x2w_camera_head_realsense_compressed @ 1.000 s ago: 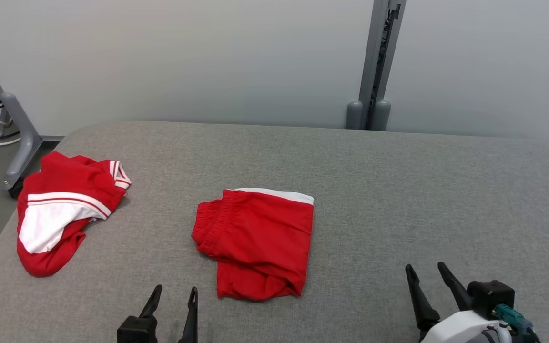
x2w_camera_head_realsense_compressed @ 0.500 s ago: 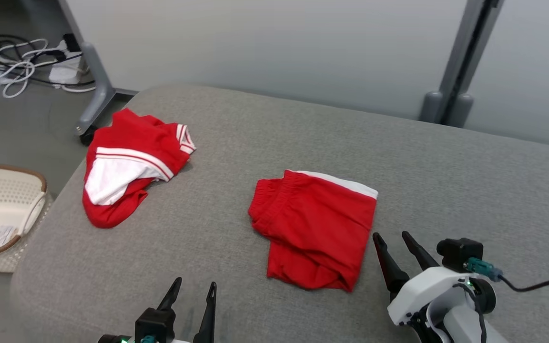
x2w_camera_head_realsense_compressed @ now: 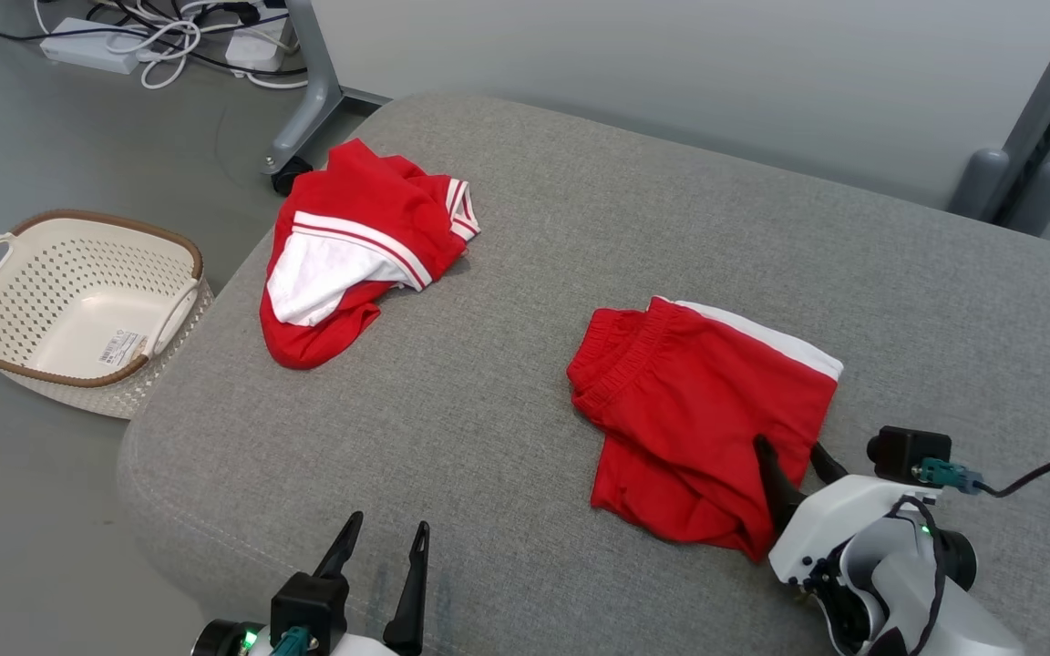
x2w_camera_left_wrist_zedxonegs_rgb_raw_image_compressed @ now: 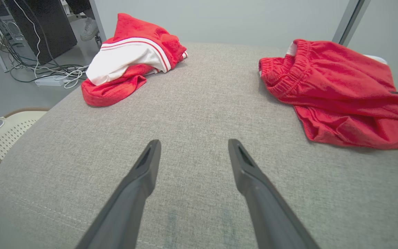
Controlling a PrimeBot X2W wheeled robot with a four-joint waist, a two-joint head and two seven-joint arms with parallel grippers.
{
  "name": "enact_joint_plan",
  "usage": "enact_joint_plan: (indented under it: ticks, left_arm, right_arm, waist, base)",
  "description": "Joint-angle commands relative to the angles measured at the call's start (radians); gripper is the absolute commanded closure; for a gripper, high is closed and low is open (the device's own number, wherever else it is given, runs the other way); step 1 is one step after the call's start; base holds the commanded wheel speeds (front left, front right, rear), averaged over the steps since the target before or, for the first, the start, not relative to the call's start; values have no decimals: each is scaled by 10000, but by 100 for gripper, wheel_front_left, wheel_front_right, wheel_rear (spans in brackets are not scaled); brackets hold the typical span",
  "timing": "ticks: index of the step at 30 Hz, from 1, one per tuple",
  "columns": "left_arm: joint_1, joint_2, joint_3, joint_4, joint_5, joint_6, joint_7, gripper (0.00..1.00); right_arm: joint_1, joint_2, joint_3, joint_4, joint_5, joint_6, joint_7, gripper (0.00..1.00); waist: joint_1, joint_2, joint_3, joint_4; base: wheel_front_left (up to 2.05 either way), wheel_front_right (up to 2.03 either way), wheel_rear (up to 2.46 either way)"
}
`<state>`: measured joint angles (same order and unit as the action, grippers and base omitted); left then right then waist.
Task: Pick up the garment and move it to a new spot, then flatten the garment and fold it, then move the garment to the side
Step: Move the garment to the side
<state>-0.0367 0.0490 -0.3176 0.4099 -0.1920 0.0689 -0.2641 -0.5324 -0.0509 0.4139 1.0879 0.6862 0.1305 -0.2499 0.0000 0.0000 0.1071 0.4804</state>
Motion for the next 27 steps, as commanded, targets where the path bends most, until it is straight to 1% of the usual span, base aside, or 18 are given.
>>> enact_joint_plan:
  ticks: [1, 2, 3, 7, 9, 11, 16, 23, 24, 25, 27]
  left_arm:
    - [-197, 37, 11, -36, -48, 62, -2, 0]
    - [-197, 37, 11, -36, -48, 62, -2, 0]
    - [-193, 35, 33, -52, -43, 87, -2, 0]
    - [-146, 34, 101, -74, 62, 61, -2, 0]
    - [-80, 34, 176, -75, 108, 45, -2, 0]
    - [-14, 35, 223, -58, 158, -16, -2, 0]
    - [7, 34, 214, -104, 192, -118, -2, 0]
    - [-141, 37, -8, -147, 59, -93, -2, 0]
    - [-160, 34, -31, -146, 50, -74, -2, 0]
    - [-192, 37, -60, -160, -22, -44, -2, 0]
    - [-297, 35, -118, -137, -59, -53, 0, 0]
  right_arm:
    - [66, 39, 464, 149, 425, 4, 102, 59]
    - [66, 39, 464, 149, 425, 4, 102, 59]
    - [45, 41, 662, 124, 547, 4, 69, 100]
    - [-94, -13, 1044, 107, 885, 3, -118, 100]
    - [-106, -50, 1102, 57, 944, 1, -151, 100]
    - [-42, -67, 910, -118, 848, 1, -166, 100]
    - [346, -41, 653, -505, 305, 1, -164, 100]
    - [810, -38, 598, -929, -214, 1, -165, 100]
    - [852, -39, 649, -979, -255, 1, -165, 100]
    - [917, -34, 758, -1072, -245, 1, -166, 100]
    - [904, -37, 870, -1145, -285, 1, -166, 100]
  waist:
    - [0, 0, 64, 62]
    - [0, 0, 64, 62]
    - [0, 0, 59, 33]
    - [0, 0, -63, -341]
    - [0, 0, -191, -709]
    - [0, 0, -315, -1159]
    - [0, 0, -589, -2569]
    - [0, 0, -692, -4828]
    - [0, 0, -695, -5171]
    - [0, 0, -642, -5843]
    - [0, 0, -573, -6394]
  base:
    - [0, 0, 0]
    - [0, 0, 0]
    - [0, 0, 0]
    - [0, 0, 0]
    - [0, 0, 0]
    - [0, 0, 0]
    - [0, 0, 0]
    - [0, 0, 0]
    - [0, 0, 0]
    - [0, 0, 0]
    - [0, 0, 0]
